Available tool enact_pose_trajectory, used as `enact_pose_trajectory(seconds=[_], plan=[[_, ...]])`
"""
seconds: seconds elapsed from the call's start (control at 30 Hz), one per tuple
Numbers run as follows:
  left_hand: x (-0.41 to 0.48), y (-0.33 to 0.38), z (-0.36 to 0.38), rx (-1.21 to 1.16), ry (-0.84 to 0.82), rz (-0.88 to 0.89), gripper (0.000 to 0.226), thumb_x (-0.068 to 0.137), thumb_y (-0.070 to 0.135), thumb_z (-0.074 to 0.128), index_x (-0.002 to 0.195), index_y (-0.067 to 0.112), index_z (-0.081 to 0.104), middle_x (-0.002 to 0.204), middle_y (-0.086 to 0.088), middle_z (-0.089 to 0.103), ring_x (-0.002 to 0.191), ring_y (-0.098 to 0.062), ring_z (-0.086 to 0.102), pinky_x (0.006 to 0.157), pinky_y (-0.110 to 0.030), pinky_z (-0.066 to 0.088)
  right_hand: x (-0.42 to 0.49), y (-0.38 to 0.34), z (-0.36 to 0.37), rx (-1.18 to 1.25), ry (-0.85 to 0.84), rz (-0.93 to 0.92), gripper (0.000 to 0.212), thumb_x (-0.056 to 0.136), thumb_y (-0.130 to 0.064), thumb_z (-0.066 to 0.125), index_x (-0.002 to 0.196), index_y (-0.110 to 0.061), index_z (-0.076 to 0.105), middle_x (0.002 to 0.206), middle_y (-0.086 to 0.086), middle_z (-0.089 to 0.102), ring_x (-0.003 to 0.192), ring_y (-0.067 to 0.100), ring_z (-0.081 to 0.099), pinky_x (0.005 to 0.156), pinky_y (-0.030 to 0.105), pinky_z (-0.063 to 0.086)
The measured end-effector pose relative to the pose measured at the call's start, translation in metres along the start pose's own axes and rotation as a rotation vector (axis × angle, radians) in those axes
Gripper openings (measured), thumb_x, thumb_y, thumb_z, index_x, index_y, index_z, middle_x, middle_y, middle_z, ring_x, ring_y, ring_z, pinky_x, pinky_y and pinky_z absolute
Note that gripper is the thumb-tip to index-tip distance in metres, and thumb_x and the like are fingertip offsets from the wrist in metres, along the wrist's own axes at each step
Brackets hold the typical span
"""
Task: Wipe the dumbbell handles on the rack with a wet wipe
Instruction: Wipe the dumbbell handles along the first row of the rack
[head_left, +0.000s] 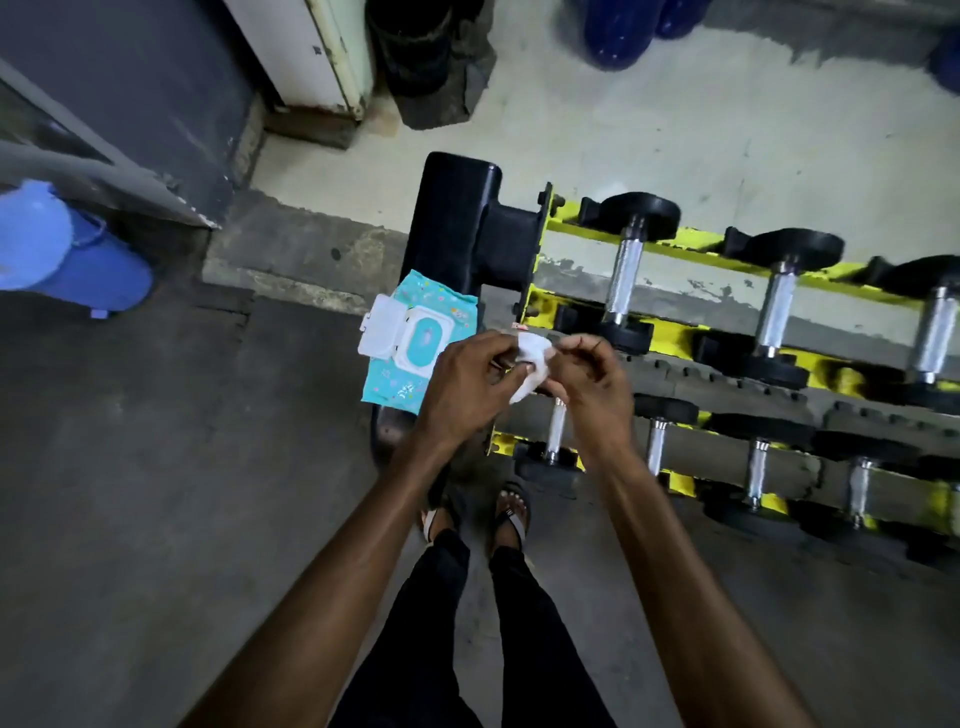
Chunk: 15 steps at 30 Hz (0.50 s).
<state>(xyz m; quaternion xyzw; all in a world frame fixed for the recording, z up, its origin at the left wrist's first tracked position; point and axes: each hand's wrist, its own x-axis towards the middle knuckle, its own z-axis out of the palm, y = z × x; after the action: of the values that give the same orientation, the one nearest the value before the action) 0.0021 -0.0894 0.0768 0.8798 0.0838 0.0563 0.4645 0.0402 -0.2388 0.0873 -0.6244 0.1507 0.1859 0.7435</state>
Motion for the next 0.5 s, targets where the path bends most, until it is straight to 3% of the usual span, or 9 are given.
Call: enact_pose_trajectory(seconds=[0.1, 0.23, 0.33, 0.43, 0.5], plan=[[0.011, 0.020, 0.000, 0.011, -0.054, 0.033, 0.021, 0.085, 0.021, 0.074, 0.103, 0.009, 0.076, 0.090, -0.001, 0.070, 0.080, -0.012, 0.062, 0.071, -0.025, 0.049, -0.011, -0.016, -0.010, -0.073, 0.018, -0.101, 0.026, 0.090, -0.006, 0.069, 0.115, -0.012, 0.068, 0.104, 0.004, 0.072, 0.097, 0.023, 0.069, 0.080, 0.043, 0.060], [0.026, 0.040, 0.008, -0.012, -0.174, 0.033, 0.023, 0.084, 0.027, 0.069, 0.094, 0.007, 0.074, 0.089, -0.003, 0.070, 0.082, -0.018, 0.064, 0.073, -0.036, 0.051, -0.030, -0.037, -0.026, -0.132, -0.053, -0.206, 0.032, 0.096, -0.001, 0.060, 0.127, -0.006, 0.065, 0.122, 0.005, 0.070, 0.109, 0.020, 0.068, 0.085, 0.035, 0.058], [0.034, 0.053, 0.017, -0.096, -0.245, -0.054, 0.017, 0.087, 0.023, 0.074, 0.101, 0.014, 0.078, 0.092, 0.004, 0.076, 0.082, -0.010, 0.069, 0.075, -0.030, 0.055, -0.039, -0.041, -0.041, -0.166, -0.012, -0.261, 0.042, 0.090, 0.009, 0.061, 0.126, -0.011, 0.066, 0.120, -0.002, 0.071, 0.110, 0.015, 0.068, 0.089, 0.026, 0.055], [0.037, 0.065, 0.031, -0.162, -0.270, -0.088, 0.013, 0.088, 0.009, 0.075, 0.101, 0.012, 0.079, 0.090, 0.004, 0.076, 0.079, -0.004, 0.067, 0.073, -0.020, 0.051, -0.037, -0.038, -0.053, -0.177, 0.055, -0.365, 0.041, 0.086, 0.010, 0.065, 0.120, -0.012, 0.070, 0.115, -0.002, 0.073, 0.106, 0.018, 0.070, 0.089, 0.029, 0.056], [0.039, 0.071, 0.042, -0.184, -0.236, -0.108, 0.016, 0.088, 0.008, 0.076, 0.103, 0.011, 0.078, 0.093, 0.001, 0.077, 0.082, -0.008, 0.069, 0.074, -0.023, 0.054, -0.029, -0.036, -0.058, -0.138, 0.124, -0.377, 0.036, 0.084, 0.009, 0.069, 0.111, -0.014, 0.073, 0.106, -0.001, 0.076, 0.098, 0.020, 0.072, 0.083, 0.032, 0.057]])
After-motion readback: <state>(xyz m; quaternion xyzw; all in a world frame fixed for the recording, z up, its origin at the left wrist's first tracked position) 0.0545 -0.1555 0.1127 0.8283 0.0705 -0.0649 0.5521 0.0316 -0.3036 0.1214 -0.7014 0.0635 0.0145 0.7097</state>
